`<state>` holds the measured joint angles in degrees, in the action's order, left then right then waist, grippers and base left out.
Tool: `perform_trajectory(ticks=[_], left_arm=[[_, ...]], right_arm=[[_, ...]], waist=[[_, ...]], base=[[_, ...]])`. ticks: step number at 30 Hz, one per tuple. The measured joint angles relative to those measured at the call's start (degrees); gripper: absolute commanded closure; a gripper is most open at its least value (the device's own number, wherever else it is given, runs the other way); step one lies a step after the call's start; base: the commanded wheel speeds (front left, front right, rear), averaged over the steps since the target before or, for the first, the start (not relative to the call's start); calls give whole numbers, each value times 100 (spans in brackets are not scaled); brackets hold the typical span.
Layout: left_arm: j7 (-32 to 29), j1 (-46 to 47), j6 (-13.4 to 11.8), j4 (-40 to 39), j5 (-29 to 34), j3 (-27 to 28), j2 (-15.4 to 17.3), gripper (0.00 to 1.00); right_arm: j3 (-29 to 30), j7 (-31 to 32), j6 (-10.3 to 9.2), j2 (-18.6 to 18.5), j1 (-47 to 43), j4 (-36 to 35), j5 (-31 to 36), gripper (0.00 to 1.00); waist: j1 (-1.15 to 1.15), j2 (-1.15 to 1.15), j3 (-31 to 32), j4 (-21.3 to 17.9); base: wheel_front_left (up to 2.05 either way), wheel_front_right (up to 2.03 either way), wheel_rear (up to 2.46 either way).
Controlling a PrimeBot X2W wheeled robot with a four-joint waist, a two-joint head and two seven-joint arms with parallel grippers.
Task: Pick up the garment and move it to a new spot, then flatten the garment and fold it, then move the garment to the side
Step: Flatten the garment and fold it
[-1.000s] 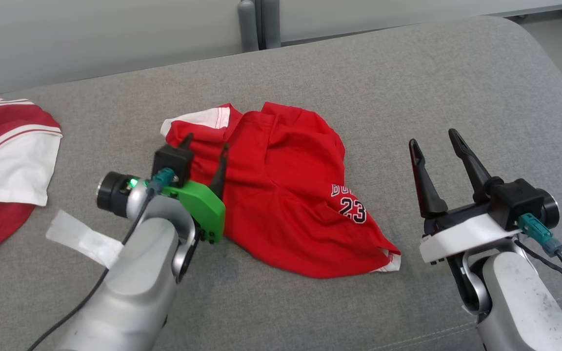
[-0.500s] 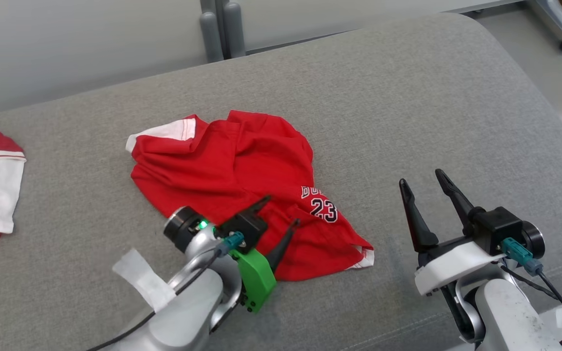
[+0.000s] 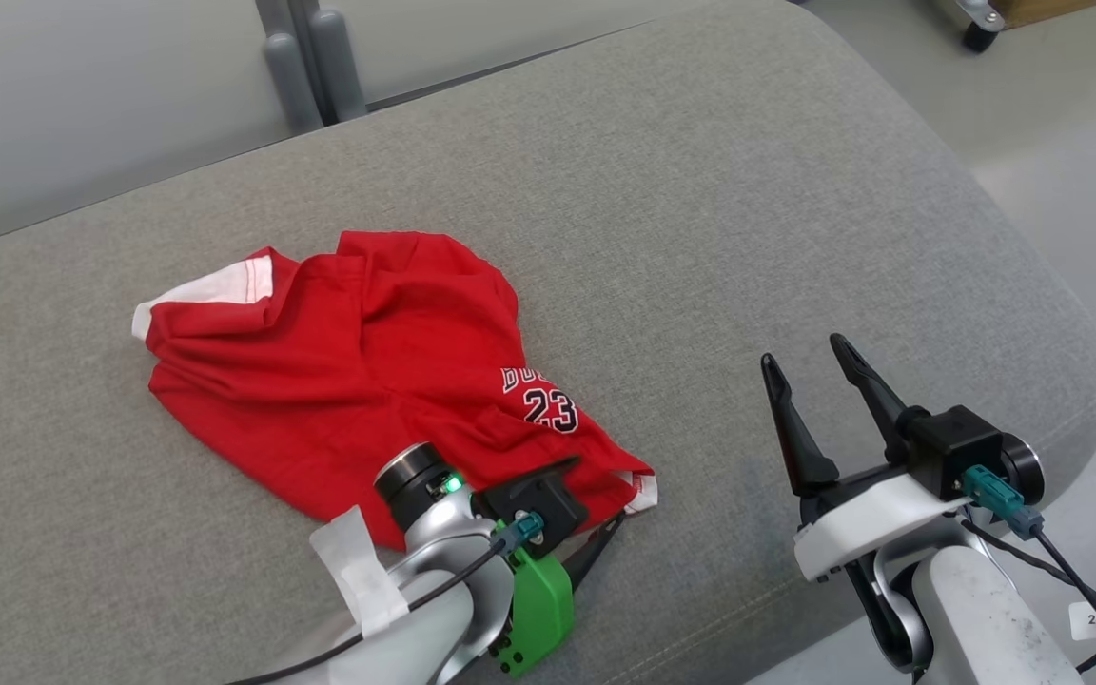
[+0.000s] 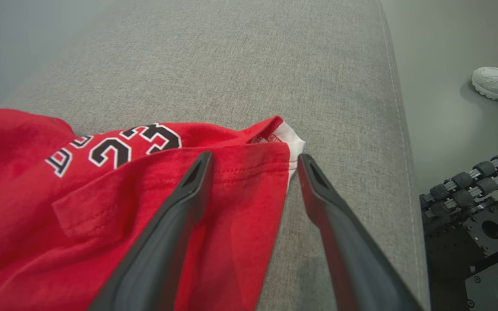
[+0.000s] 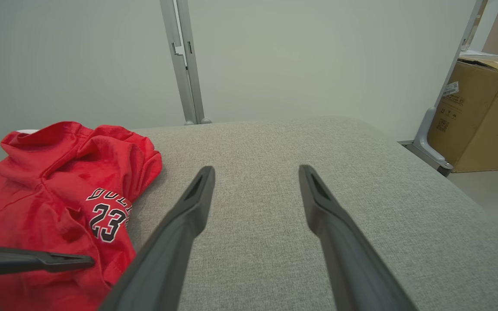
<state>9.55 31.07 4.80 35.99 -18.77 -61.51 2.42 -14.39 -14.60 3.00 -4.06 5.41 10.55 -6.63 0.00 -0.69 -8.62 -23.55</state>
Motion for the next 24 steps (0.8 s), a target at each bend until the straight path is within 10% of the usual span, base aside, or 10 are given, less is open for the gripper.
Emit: perform_trajectory(ticks=[11,12,13,15,24], left_arm=[[-430,13,-292,486,151,-104,15,0],[-427,17,-325,472,149,-103,13,11],[-423,29,-331,453,148,-108,14,54],[-409,79,-368,422,148,-131,14,100],[68,226,-517,99,92,-110,26,100]], right_arm=[[86,0,-4,18,12,-4,-29,0],[101,0,-7,22,13,-8,-30,0],[127,0,-9,25,13,-13,-35,0],[162,0,-16,23,18,-31,-35,0],[268,0,-60,18,55,-54,-35,0]], waist=[[0,0,-132,-165],[0,0,-137,-158],[0,0,-141,-146],[0,0,-150,-109],[0,0,-151,122]], base=[[0,0,0],[0,0,0],[0,0,0],[0,0,0],[0,0,0]])
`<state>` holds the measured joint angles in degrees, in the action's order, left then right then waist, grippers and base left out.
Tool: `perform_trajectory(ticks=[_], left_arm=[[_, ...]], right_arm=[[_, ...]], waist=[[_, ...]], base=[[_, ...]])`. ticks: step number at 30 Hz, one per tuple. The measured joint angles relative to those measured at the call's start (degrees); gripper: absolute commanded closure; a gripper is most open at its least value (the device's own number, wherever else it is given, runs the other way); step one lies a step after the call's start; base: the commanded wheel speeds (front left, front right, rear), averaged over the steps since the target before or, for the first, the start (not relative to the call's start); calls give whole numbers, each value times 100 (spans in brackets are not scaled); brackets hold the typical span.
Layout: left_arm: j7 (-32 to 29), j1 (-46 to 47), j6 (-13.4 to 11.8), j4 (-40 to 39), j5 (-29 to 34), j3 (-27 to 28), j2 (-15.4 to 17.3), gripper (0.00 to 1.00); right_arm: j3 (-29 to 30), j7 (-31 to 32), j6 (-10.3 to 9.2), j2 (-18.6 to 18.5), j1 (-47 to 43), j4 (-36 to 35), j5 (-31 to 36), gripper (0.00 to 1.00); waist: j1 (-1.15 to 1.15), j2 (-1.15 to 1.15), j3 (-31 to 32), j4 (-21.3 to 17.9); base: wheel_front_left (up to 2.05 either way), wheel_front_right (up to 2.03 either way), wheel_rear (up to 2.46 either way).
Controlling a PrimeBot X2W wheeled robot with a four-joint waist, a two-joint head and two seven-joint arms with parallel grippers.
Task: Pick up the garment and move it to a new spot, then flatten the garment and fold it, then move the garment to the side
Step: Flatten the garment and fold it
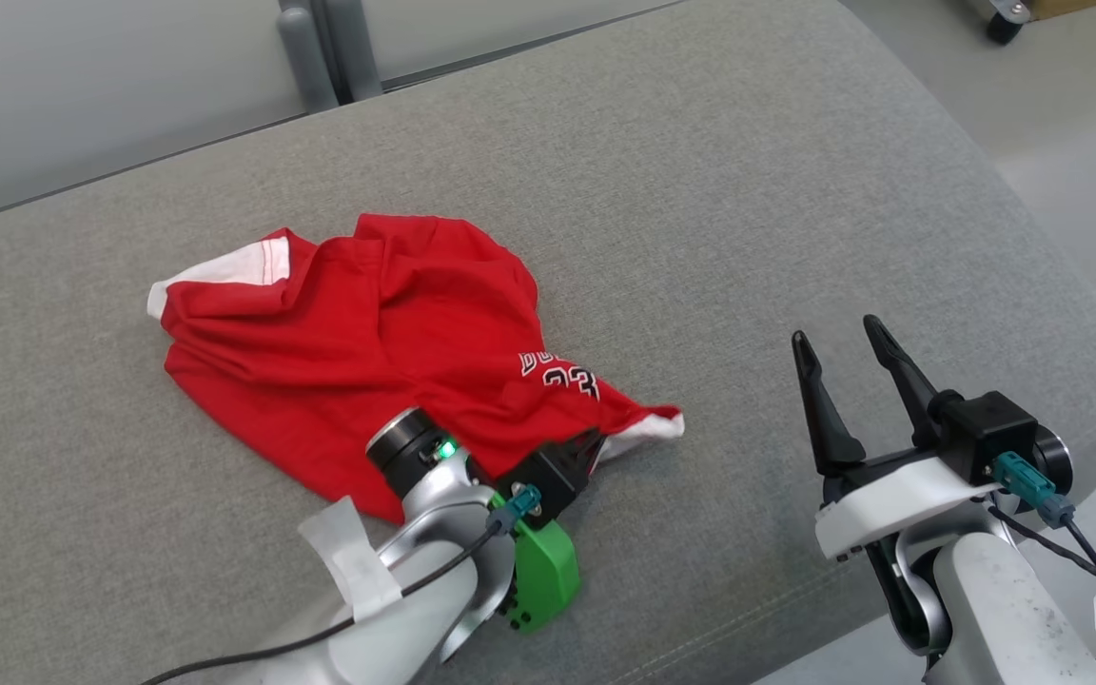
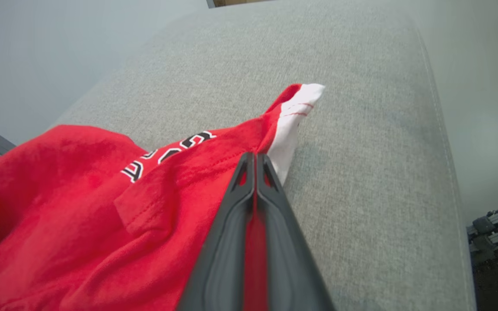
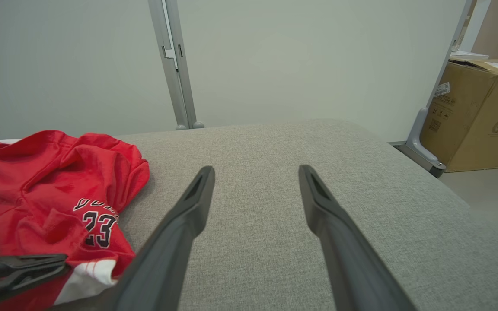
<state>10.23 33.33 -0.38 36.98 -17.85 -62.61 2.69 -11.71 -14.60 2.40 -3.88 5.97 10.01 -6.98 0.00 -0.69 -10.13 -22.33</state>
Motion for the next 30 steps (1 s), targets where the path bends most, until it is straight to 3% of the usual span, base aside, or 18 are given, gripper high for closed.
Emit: perform_trajectory(ticks=[4,13,18,24,30], left_arm=[[370,172,-49,-621,-337,229,1,100],[461,463,-90,-2342,-1209,756,-3,100],[450,517,-435,-3147,-1460,1558,-20,100],[452,254,-637,-2809,-1394,2519,-23,100],[443,-896,-650,-2160,-1419,2862,372,100]], right_arm=[[64,0,-5,-26,3,-2,0,0],[81,0,1,-97,4,26,4,0],[62,0,2,-99,-2,47,15,0],[165,0,1,-142,-43,15,13,0],[156,0,4,-136,-68,15,10,0]], waist=[[0,0,26,153],[0,0,193,584],[0,0,338,817],[0,0,407,1103],[0,0,361,1381]], base=[[0,0,0],[0,0,0],[0,0,0],[0,0,0],[0,0,0]])
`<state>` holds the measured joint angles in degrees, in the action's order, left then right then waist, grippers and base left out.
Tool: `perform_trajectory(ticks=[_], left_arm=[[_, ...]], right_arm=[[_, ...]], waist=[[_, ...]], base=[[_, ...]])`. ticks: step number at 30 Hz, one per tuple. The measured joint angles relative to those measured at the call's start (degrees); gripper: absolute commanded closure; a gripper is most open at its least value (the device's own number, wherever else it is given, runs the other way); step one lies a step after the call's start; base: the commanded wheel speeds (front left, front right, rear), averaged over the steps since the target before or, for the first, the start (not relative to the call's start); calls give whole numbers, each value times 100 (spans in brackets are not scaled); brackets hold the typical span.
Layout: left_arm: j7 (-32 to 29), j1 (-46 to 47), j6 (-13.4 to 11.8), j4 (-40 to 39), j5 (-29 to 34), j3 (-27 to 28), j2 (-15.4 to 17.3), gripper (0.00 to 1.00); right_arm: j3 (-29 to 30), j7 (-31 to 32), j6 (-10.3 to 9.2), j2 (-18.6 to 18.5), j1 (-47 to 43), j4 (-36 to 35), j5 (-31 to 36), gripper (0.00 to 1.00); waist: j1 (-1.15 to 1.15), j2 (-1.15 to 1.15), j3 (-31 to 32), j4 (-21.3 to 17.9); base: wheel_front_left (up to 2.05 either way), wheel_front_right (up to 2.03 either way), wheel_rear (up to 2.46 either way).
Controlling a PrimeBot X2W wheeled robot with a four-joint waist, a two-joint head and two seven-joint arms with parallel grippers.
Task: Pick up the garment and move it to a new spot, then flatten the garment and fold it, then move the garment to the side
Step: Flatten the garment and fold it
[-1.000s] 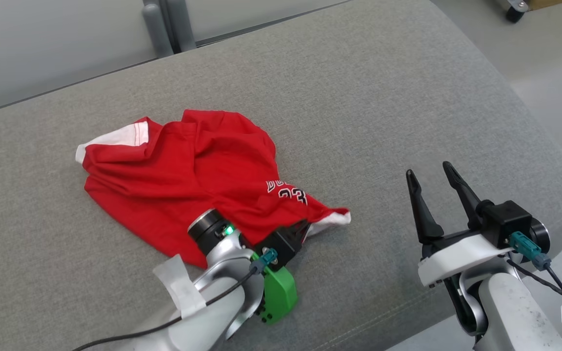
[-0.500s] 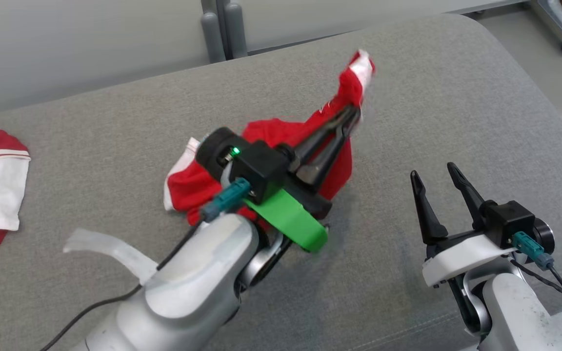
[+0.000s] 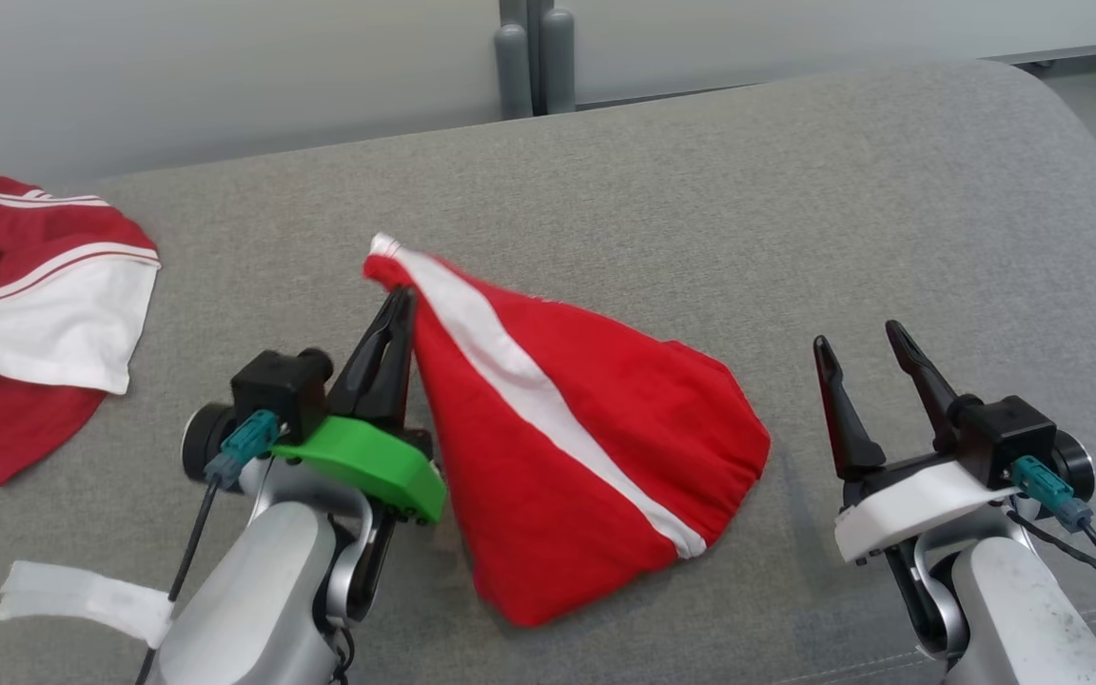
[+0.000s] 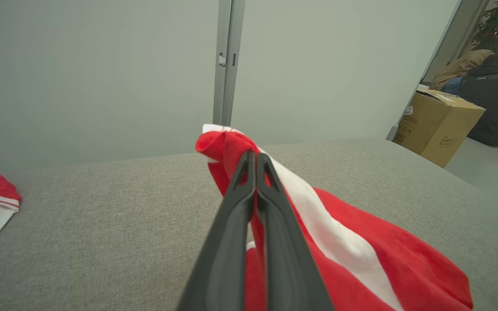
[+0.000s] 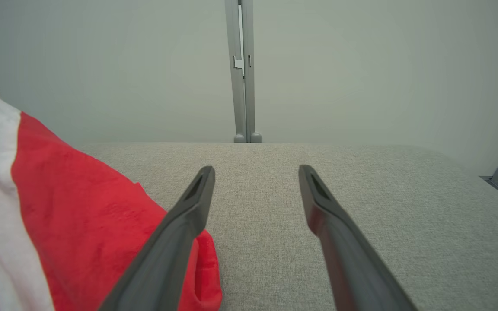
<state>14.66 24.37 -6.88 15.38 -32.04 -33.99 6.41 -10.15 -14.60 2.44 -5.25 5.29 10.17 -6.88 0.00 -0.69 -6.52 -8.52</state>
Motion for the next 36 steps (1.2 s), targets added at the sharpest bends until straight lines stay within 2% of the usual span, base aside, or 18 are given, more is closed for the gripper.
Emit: perform_trajectory(ticks=[4,8,15,16,17,18,19,24,30,36], left_arm=[[0,-352,-20,207,-62,396,15,100],[1,-407,-20,347,-54,978,43,100],[0,-770,-20,733,5,1769,118,100],[0,-776,-20,765,7,1861,115,92],[1,-776,-21,789,21,1931,113,59],[1,-776,-21,820,37,1986,101,11],[1,-777,-21,839,47,2031,70,0],[1,-778,-21,816,108,2082,-55,0],[1,-776,-21,583,230,2123,-145,0],[1,-776,36,382,321,2078,-234,0]], right_arm=[[-141,0,64,7,-4,10,-11,0],[-547,0,237,136,-17,68,-78,0],[-1145,0,409,176,-257,82,-336,0],[-1228,0,409,174,-289,76,-369,0],[-1312,0,410,175,-323,65,-400,0],[-1402,0,412,175,-360,58,-443,0],[-1495,0,428,172,-394,57,-487,0],[-1956,1,463,174,-668,41,-797,0],[-2503,213,464,170,-884,94,-1522,0],[-2550,240,464,160,-888,178,-1903,0]], waist=[[0,0,-46,182],[0,0,-112,322],[0,0,-176,201],[0,0,-187,174],[0,0,-198,144],[0,0,-209,114],[0,0,-220,83],[0,0,-256,-57],[0,0,-251,-80],[0,0,-217,34]], base=[[0,0,0],[0,0,0],[0,0,0],[0,0,0],[0,0,0],[0,0,0],[0,0,0],[0,0,0],[0,0,0],[0,0,0]])
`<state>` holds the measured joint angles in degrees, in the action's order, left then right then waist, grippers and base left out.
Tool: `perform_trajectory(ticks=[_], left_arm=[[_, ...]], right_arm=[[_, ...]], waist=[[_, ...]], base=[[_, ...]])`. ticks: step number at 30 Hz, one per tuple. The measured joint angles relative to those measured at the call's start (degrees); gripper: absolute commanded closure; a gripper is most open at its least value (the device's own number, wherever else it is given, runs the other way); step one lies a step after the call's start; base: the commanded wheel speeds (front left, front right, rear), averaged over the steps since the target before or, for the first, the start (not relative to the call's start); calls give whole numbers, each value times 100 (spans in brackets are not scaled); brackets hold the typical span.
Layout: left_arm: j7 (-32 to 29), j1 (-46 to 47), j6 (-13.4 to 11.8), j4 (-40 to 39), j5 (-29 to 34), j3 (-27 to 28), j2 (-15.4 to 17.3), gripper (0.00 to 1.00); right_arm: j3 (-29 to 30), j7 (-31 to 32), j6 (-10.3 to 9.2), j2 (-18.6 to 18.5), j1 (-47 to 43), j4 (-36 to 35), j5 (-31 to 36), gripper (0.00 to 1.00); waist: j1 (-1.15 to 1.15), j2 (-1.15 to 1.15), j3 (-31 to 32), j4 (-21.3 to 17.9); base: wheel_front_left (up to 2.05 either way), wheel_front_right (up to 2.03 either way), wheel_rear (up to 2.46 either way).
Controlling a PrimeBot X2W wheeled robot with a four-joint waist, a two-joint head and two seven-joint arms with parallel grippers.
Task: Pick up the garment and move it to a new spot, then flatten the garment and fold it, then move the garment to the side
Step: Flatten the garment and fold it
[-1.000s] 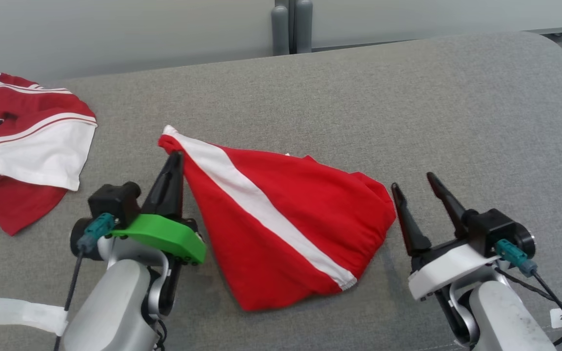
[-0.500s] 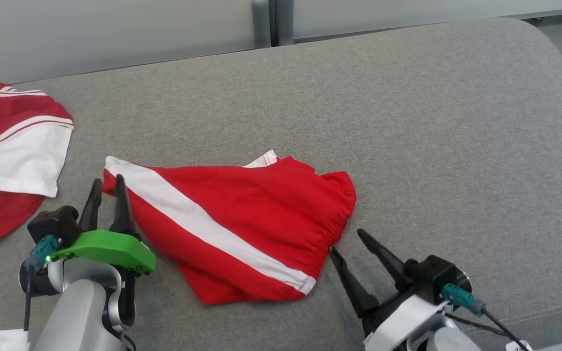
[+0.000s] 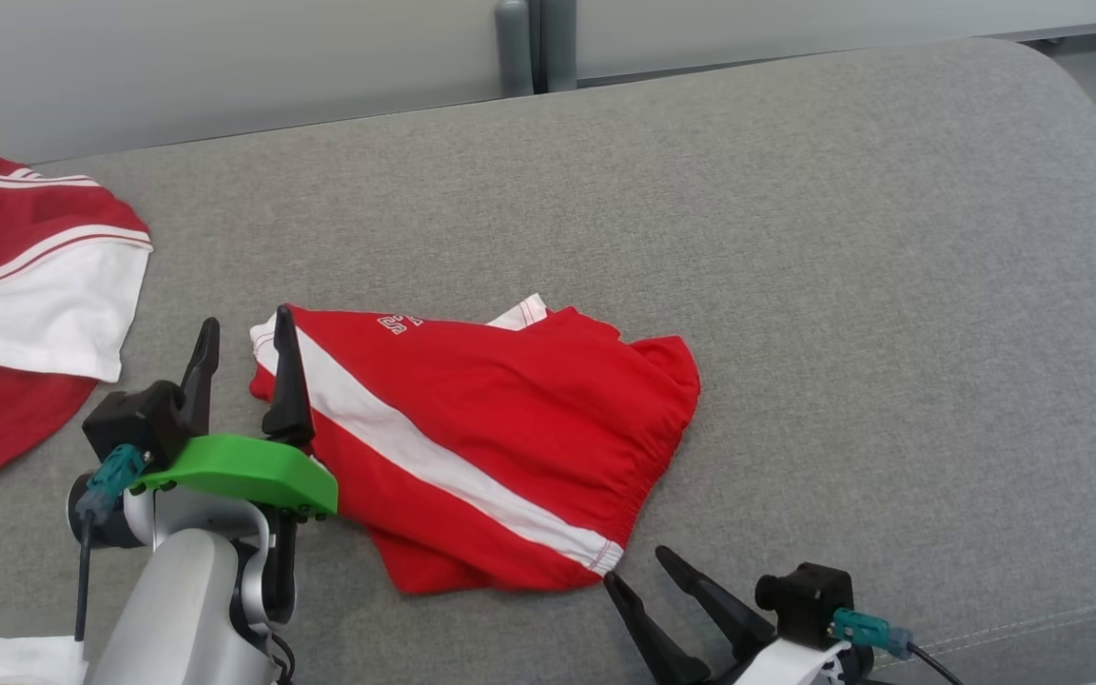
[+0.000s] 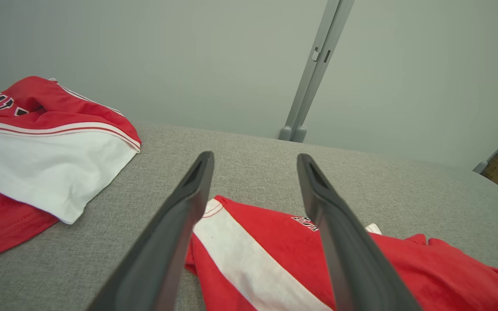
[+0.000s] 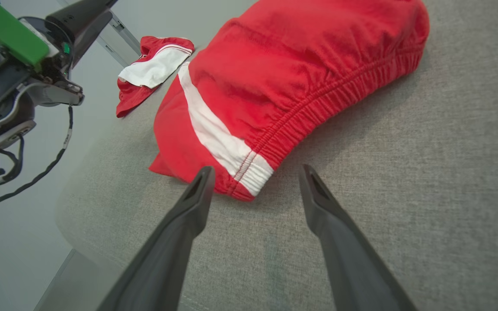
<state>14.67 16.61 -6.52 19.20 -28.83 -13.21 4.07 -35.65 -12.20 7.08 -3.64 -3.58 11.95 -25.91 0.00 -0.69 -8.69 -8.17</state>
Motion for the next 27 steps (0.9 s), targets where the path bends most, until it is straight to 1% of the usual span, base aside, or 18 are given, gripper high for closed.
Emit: perform_trajectory(ticks=[4,6,9,18,21,22,23,25,27], left_arm=[[0,-5,79,-141,93,-79,-78,0],[0,-13,105,-157,94,-96,-96,0],[0,-62,115,-201,97,-115,-111,0],[0,-322,148,-341,140,-20,-114,0],[0,-367,148,-386,156,30,-116,0],[0,-384,148,-398,164,32,-118,0],[0,-394,148,-408,190,33,-118,0],[0,-405,148,-441,200,48,-119,0],[0,-428,148,-467,220,80,-120,0]], right_arm=[[41,69,0,-71,2,211,-316,0],[40,73,0,-90,3,240,-353,0],[30,74,0,-131,12,298,-577,0],[-170,124,0,-199,178,464,-889,1],[-240,123,0,-208,268,479,-968,9],[-265,123,0,-222,303,480,-990,13],[-275,119,0,-229,333,479,-994,21],[-293,113,0,-247,372,479,-1004,31],[-307,105,0,-279,415,489,-1055,36]], waist=[[0,0,40,194],[0,0,50,239],[0,0,83,369],[0,0,178,635],[0,0,185,668],[0,0,184,671],[0,0,183,674],[0,0,180,677],[0,0,177,674]], base=[[0,0,0],[0,0,0],[0,0,0],[0,0,0],[0,0,0],[0,0,0],[0,0,0],[0,0,0],[0,0,0]])
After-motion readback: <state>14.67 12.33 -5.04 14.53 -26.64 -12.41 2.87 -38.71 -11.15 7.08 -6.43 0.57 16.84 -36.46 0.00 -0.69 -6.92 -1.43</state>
